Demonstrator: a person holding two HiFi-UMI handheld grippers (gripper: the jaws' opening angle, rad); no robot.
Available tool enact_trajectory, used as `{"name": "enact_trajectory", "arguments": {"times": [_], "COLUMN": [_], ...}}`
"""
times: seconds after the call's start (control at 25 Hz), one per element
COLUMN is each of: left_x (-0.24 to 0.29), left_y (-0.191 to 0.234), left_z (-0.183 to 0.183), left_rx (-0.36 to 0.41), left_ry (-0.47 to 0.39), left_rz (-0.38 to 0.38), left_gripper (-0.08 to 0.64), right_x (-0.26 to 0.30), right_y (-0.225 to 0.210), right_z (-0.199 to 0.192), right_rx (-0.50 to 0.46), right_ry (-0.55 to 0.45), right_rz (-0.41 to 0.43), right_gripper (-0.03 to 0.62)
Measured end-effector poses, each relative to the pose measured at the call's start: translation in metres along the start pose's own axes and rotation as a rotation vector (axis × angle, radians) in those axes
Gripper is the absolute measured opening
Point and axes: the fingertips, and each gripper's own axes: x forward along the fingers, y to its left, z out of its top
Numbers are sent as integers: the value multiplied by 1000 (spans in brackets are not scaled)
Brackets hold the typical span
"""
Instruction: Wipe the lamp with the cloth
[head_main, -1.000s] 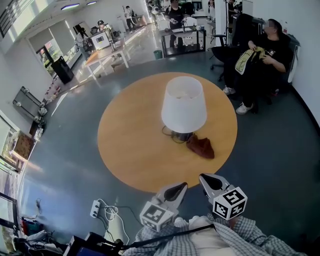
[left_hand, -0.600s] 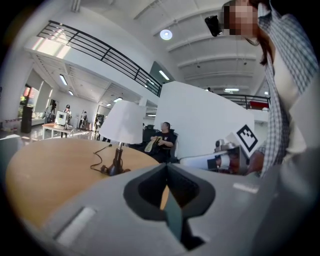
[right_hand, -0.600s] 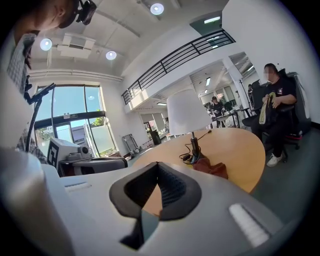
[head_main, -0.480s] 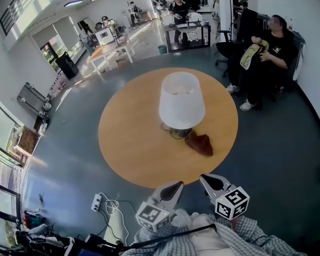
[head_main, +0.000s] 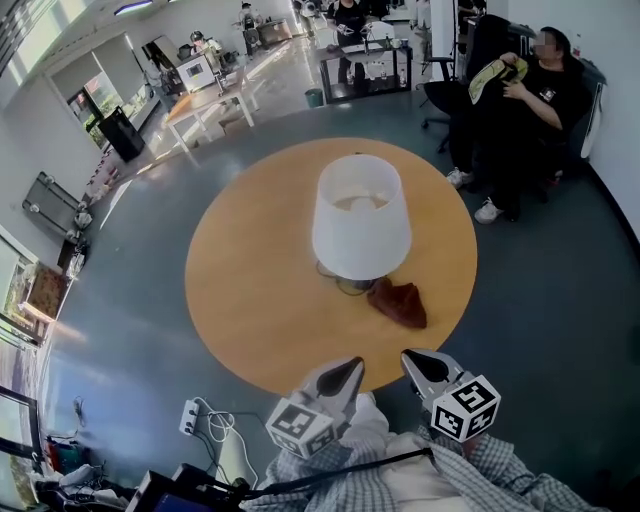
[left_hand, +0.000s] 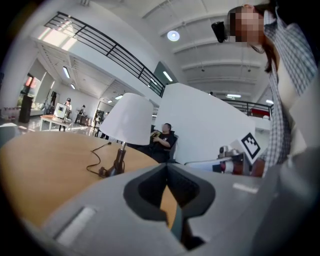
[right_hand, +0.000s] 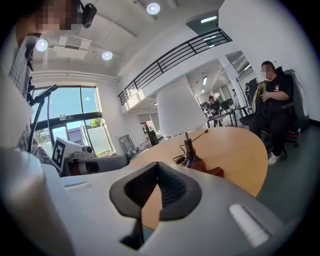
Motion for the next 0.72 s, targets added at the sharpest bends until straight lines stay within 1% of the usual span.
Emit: {"name": "enact_trajectory", "arguments": {"times": [0.12, 0.32, 0.52, 0.64, 0.72], "left_x": [14, 34, 54, 69, 78], "left_y": [19, 57, 83, 87, 87], "left_z": [9, 15, 13, 11, 6], "left_rx": [-75, -250, -407, -462, -489], "left_ry": [-22, -82, -106, -90, -104], "left_rz": [-54, -135, -208, -237, -280], "left_gripper": [0, 0, 0, 0, 0], "right_x": [18, 49, 62, 65, 69], "right_y": [-10, -32, -43, -53, -60], "right_z": [7, 17, 24, 26, 24], "right_rx": [-18, -31, -24, -11, -9], "right_ry": [25, 46, 59, 74, 89], "right_rz": [-10, -47, -91, -109, -111], "right_gripper": [3, 3, 3, 3, 3]}}
